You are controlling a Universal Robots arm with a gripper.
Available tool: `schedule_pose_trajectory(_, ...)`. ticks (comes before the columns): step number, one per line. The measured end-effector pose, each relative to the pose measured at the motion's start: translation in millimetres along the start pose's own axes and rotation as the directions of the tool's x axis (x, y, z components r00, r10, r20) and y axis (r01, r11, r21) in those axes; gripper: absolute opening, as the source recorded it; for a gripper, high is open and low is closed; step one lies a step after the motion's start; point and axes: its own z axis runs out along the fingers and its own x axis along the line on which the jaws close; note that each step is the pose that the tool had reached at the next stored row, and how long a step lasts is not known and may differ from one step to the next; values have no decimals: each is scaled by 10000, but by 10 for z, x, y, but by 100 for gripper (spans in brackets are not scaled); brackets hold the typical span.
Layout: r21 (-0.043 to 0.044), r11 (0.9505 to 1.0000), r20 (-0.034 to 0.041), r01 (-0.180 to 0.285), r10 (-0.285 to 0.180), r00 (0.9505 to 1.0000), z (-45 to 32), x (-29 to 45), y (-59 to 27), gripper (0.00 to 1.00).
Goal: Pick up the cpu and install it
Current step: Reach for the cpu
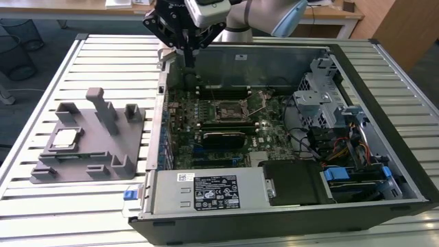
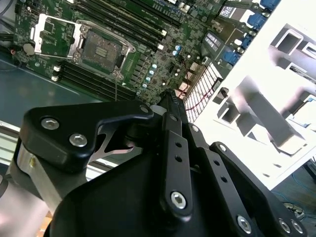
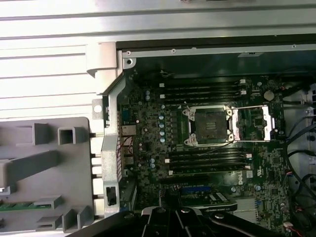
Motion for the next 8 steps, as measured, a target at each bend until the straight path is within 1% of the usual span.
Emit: schedule_pose_trajectory(8, 0, 10000, 0, -1, 1, 10000, -1, 40, -3, 11)
